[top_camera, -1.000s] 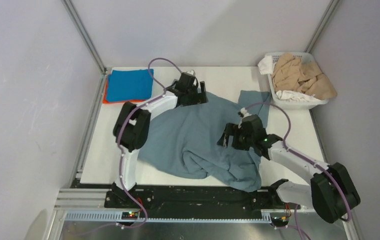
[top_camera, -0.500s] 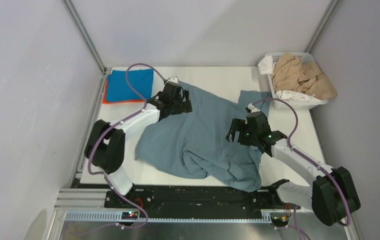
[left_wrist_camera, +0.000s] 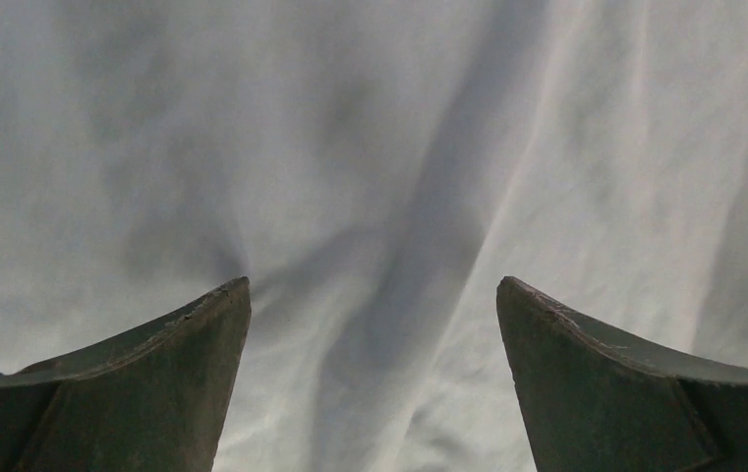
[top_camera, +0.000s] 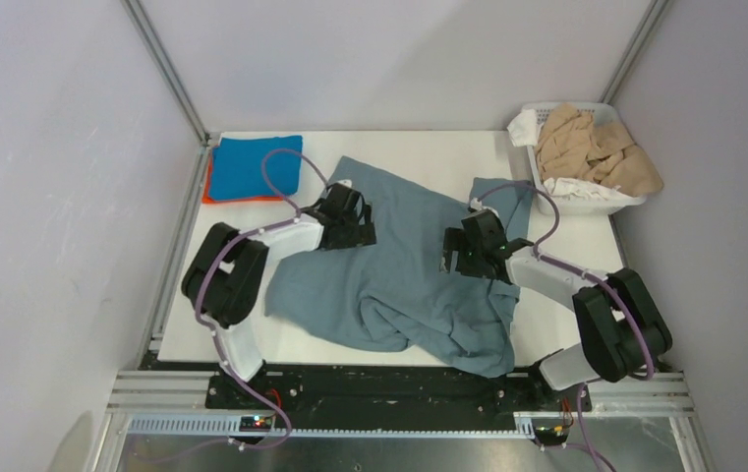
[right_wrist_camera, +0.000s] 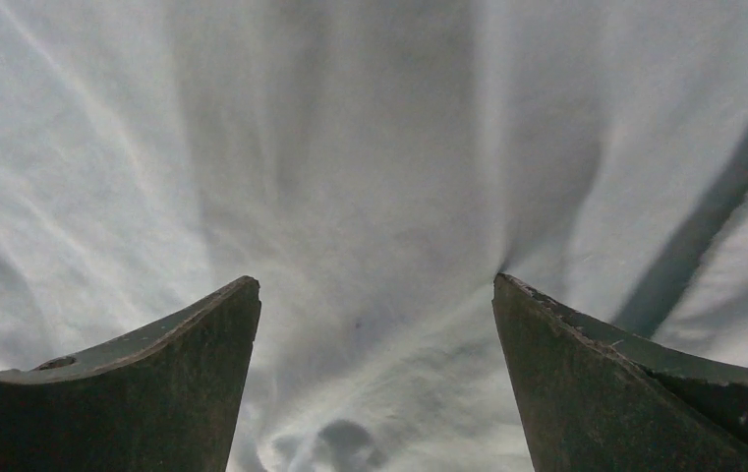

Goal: Fold and stack the t-shirts
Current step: Flatten out the tshirt

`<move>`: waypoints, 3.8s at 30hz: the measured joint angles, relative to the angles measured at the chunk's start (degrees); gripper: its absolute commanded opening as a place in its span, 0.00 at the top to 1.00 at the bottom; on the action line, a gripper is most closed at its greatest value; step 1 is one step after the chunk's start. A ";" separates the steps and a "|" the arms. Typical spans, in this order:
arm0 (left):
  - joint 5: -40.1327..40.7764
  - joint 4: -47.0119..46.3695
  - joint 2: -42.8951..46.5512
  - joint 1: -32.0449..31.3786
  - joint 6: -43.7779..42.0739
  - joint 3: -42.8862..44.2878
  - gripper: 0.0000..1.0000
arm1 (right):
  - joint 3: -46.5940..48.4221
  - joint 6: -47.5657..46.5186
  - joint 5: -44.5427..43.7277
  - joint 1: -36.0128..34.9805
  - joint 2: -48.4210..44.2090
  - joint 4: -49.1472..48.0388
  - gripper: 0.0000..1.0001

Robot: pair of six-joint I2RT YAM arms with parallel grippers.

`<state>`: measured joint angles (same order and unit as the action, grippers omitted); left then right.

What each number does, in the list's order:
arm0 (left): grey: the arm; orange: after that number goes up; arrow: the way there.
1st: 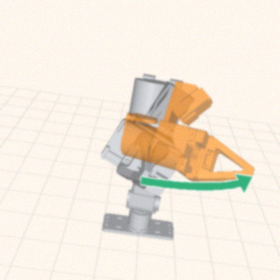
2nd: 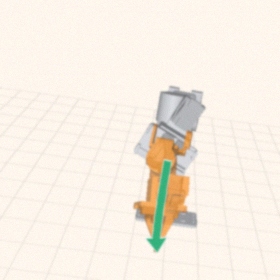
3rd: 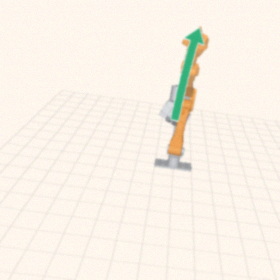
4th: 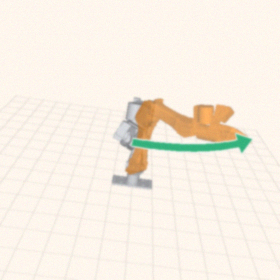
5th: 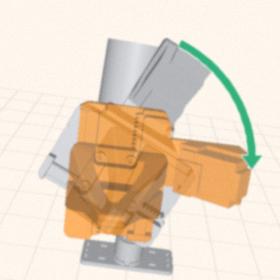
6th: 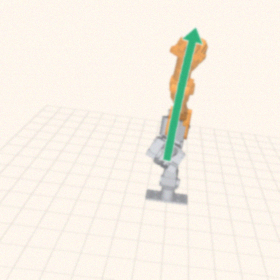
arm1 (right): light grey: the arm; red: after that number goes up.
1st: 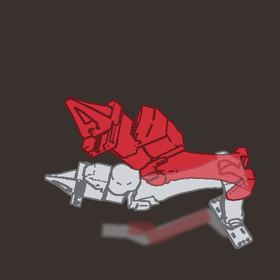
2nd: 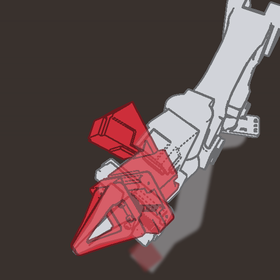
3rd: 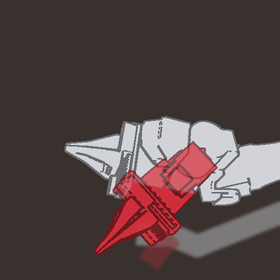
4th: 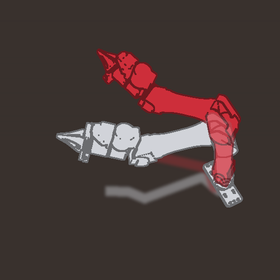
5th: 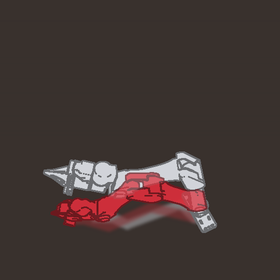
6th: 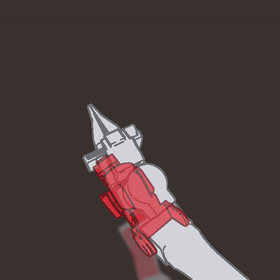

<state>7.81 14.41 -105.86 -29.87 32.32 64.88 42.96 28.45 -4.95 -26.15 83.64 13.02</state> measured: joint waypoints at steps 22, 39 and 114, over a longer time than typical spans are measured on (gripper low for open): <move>-1.46 10.88 50.62 -3.58 9.75 -30.38 0.00 | -4.92 2.78 6.51 -8.44 -25.97 16.41 0.02; -1.33 10.08 -3.37 25.66 3.65 19.45 0.00 | 8.96 -1.03 8.81 13.53 -8.33 0.17 0.01; -0.76 11.39 -0.98 20.65 0.44 13.64 1.00 | 77.20 -5.81 -7.15 17.75 54.69 26.21 0.06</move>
<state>7.05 25.80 -106.85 -9.21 32.75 78.52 120.16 22.63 -12.10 -8.40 138.32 39.22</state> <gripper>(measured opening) 0.005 0.947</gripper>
